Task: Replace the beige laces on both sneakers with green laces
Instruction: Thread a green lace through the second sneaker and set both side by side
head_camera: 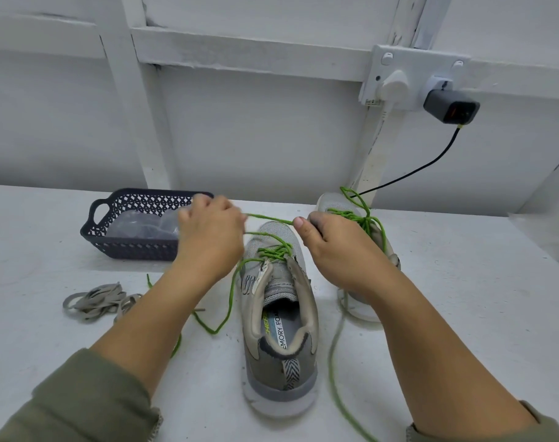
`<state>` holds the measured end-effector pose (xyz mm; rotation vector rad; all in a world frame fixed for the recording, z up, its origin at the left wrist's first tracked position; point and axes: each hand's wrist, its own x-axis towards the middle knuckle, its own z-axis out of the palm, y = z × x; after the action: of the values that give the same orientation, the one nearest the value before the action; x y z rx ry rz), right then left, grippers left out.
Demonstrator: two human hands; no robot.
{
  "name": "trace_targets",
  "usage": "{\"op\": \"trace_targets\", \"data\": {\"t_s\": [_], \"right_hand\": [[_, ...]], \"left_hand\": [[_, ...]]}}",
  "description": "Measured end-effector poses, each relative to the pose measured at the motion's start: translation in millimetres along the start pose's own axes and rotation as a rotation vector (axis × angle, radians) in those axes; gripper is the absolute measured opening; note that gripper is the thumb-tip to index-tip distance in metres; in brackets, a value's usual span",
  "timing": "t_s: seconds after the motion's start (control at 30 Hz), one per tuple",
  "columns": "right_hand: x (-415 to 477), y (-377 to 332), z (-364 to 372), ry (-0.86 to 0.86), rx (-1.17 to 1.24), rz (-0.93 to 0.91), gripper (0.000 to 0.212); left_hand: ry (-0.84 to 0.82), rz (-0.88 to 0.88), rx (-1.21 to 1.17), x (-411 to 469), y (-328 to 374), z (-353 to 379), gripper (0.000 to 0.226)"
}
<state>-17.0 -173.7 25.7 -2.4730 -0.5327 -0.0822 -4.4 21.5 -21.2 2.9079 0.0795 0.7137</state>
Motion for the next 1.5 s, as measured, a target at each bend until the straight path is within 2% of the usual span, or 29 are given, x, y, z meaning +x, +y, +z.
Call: {"op": "trace_targets", "data": {"t_s": [0.03,0.07,0.1,0.17,0.2,0.23,0.27,0.3,0.37,0.4,0.43,0.5,0.57,0.6,0.67,0.77,0.83,0.9,1.0,1.1,1.17,1.33,1.43,1.5], "right_hand": [[-0.5,-0.4,-0.1,-0.006,0.003,0.002,0.044],[-0.7,-1.0,0.1,-0.013,0.000,0.005,0.044],[-0.6,-1.7,0.3,-0.017,-0.008,0.006,0.044],[0.4,-3.1,1.3,-0.014,-0.030,-0.002,0.043],[0.8,-3.8,1.9,-0.012,-0.035,-0.008,0.043],[0.9,-4.7,2.2,-0.011,-0.034,-0.014,0.044],[0.5,-5.0,2.2,-0.009,-0.030,-0.017,0.044],[-0.4,-5.2,1.8,-0.008,-0.025,-0.021,0.045],[-2.1,-4.8,0.2,-0.006,-0.011,-0.024,0.046],[-2.6,-5.1,-0.1,-0.006,-0.004,-0.023,0.046],[-2.6,-5.6,-0.3,-0.006,0.000,-0.020,0.045],[-1.9,-7.2,0.7,-0.004,-0.008,-0.013,0.043],[-1.0,-8.9,1.6,-0.003,-0.023,-0.013,0.042],[-0.7,-9.8,1.7,-0.001,-0.024,-0.017,0.042],[-1.5,-9.9,-0.6,0.015,-0.012,-0.034,0.041],[-2.2,-7.1,-1.8,0.059,0.036,-0.093,0.040],[-2.8,-5.6,2.3,0.099,0.102,-0.162,0.041],[-3.6,-5.5,7.9,0.122,0.190,-0.272,0.042],[-7.0,-6.3,11.3,0.029,0.398,-0.414,0.038],[-7.8,-4.4,8.0,-0.079,0.528,-0.418,0.037],[-5.9,-3.2,3.9,-0.072,0.465,-0.364,0.039],[4.9,4.3,1.5,0.146,-0.070,-0.251,0.027],[6.9,8.0,4.0,0.136,-0.282,-0.132,0.063],[8.4,11.4,8.2,0.064,-0.339,-0.060,0.071]], "left_hand": [[-0.030,-0.083,0.134,-1.3,-0.7,-0.6,0.026],[-0.037,-0.108,0.171,-2.2,0.2,-1.8,0.030],[-0.005,-0.054,0.136,-2.7,2.9,-1.6,0.037],[0.049,0.211,-0.047,-4.1,9.8,-2.4,0.040],[0.062,0.335,-0.095,-3.7,12.2,-2.9,0.030],[0.082,0.386,-0.085,-3.2,11.1,-3.1,0.021],[0.101,0.345,-0.055,-1.7,6.3,-1.6,0.012],[0.073,0.233,-0.014,-0.5,0.1,-2.4,0.011],[-0.039,-0.015,0.113,-0.8,-8.6,-2.3,0.017],[-0.081,-0.076,0.159,-0.9,-11.2,-0.1,0.022],[-0.105,-0.065,0.155,-0.5,-11.3,0.3,0.028],[-0.061,0.154,-0.006,-3.0,-4.0,-0.6,0.040],[0.010,0.380,-0.177,-5.7,5.8,-3.7,0.032],[0.066,0.400,-0.183,-5.7,5.9,-2.1,0.031],[0.090,0.236,-0.142,-1.4,0.4,0.7,0.032],[-0.104,0.007,0.036,5.1,-9.4,10.5,0.035],[-0.168,-0.016,0.160,9.1,-7.1,13.3,0.037],[-0.152,-0.029,0.213,13.5,-1.2,13.4,0.037],[-0.154,-0.038,0.237,24.5,3.4,11.2,0.034],[-0.118,-0.018,0.201,37.2,2.3,10.8,0.033],[-0.106,-0.032,0.124,41.5,0.3,9.8,0.035],[-0.111,-0.125,-0.255,22.3,1.3,-4.1,0.024],[-0.270,-0.173,-0.414,-2.3,0.5,-21.1,0.027],[-0.472,-0.171,-0.569,-20.6,3.9,-33.2,0.034]]}}
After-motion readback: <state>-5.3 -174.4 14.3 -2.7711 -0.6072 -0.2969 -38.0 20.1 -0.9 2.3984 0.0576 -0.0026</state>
